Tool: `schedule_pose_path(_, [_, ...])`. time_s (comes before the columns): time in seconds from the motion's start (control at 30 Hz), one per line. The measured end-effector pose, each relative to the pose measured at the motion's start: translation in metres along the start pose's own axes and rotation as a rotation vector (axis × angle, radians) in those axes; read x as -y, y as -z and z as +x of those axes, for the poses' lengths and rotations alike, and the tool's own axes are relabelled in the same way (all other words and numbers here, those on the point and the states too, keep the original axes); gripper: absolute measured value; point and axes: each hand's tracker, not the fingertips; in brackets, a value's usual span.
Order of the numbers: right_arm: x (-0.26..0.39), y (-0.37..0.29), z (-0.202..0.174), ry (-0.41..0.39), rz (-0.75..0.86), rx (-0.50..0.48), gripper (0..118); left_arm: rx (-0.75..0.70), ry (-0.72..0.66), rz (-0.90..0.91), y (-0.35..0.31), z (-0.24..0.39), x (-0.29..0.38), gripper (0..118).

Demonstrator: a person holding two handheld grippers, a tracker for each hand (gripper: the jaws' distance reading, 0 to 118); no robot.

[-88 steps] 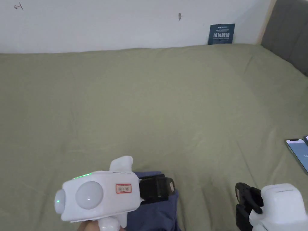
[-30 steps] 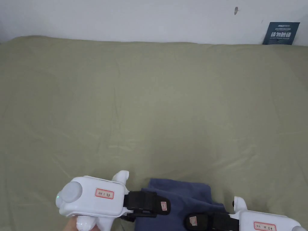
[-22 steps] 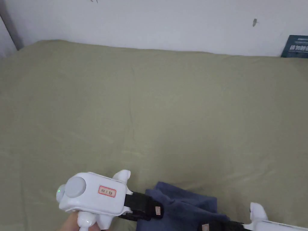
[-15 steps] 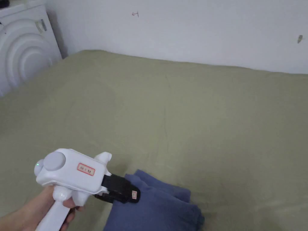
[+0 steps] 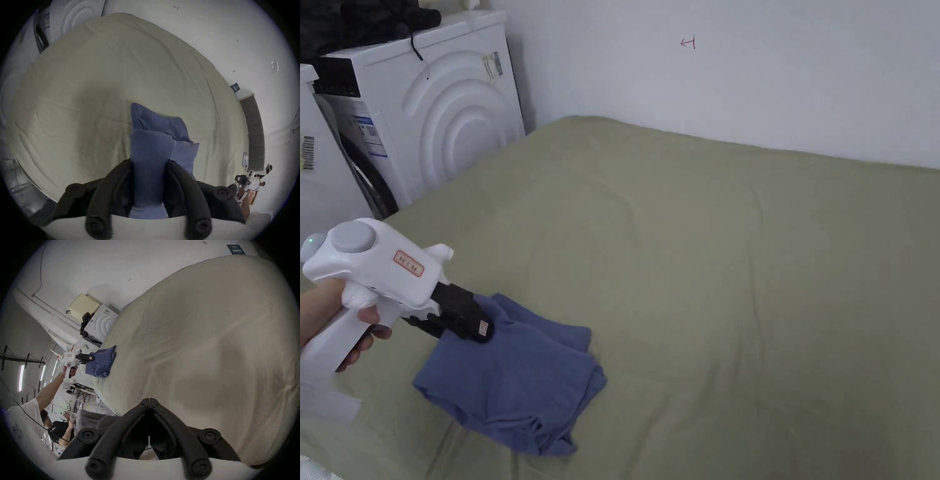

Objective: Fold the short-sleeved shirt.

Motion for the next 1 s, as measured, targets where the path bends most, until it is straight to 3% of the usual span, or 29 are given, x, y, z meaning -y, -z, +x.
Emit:
schedule_pose_path(0.13, [0.000, -0.002, 0.006, 0.017, 0.018, 0.001, 0, -0.028, 0.026, -0.051, 0.011, 0.009, -0.008, 31])
schedule_pose_path(0.17, [0.000, -0.002, 0.007, 0.018, 0.021, 0.004, 0, -0.044, 0.039, -0.060, 0.013, 0.011, -0.008, 38])
schedule_pose_path(0.2, [0.001, -0.002, 0.007, 0.019, 0.024, 0.009, 0, -0.048, 0.036, -0.059, 0.015, 0.012, -0.008, 57])
schedule_pose_path(0.23, [0.002, -0.003, 0.008, 0.023, 0.029, 0.010, 0, -0.060, 0.039, -0.057, 0.016, 0.014, -0.007, 95])
schedule_pose_path(0.27, [0.003, -0.004, 0.010, 0.027, 0.032, 0.001, 0, -0.102, 0.052, -0.046, 0.014, 0.015, -0.005, 113])
schedule_pose_path(0.5, [0.002, -0.020, 0.006, 0.015, 0.069, -0.004, 0, -0.086, 0.069, 0.091, -0.015, 0.037, 0.019, 115])
schedule_pose_path(0.57, [-0.001, -0.031, 0.002, -0.001, 0.104, -0.002, 0, -0.068, 0.099, 0.128, -0.021, 0.061, 0.031, 111])
schedule_pose_path(0.6, [-0.003, -0.037, 0.000, -0.011, 0.122, -0.006, 0, -0.064, 0.101, 0.175, -0.024, 0.076, 0.038, 103])
schedule_pose_path(0.63, [-0.006, -0.044, -0.004, -0.024, 0.141, 0.002, 0, -0.023, 0.122, 0.225, -0.028, 0.092, 0.048, 66])
schedule_pose_path(0.67, [-0.008, -0.051, -0.008, -0.051, 0.168, 0.025, 0, 0.021, 0.127, 0.280, -0.031, 0.107, 0.056, 22])
schedule_pose_path(0.7, [-0.011, -0.058, -0.013, -0.080, 0.190, 0.046, 0, 0.058, 0.151, 0.300, -0.032, 0.127, 0.066, 2])
schedule_pose_path(0.73, [-0.013, -0.067, -0.018, -0.107, 0.223, 0.069, 0, 0.022, 0.176, 0.365, -0.029, 0.150, 0.079, 2])
schedule_pose_path(0.87, [-0.037, -0.116, -0.043, -0.216, 0.394, 0.191, 0, 0.124, 0.196, 0.464, -0.032, 0.236, 0.127, 2])
schedule_pose_path(1.0, [-0.046, -0.145, -0.079, -0.376, 0.592, 0.441, 0, 0.068, 0.351, 0.628, -0.024, 0.342, 0.171, 2])
